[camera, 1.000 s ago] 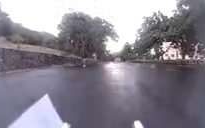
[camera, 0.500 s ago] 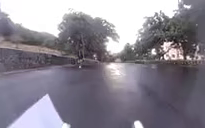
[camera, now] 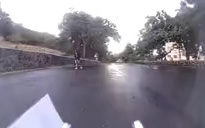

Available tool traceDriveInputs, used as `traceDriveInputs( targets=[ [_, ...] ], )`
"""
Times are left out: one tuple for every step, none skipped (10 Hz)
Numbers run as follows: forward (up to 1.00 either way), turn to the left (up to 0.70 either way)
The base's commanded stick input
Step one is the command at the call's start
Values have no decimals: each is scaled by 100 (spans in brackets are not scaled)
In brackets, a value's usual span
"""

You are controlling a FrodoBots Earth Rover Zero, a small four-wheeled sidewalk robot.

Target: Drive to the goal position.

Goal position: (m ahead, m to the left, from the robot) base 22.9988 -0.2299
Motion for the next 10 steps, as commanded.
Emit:
traceDriveInputs(
  targets=[
    [50,-36],
    [50,-29],
    [50,0],
    [50,0],
    [50,0],
    [50,0],
    [50,0],
    [50,0],
    [50,0],
    [50,0]
  ],
)
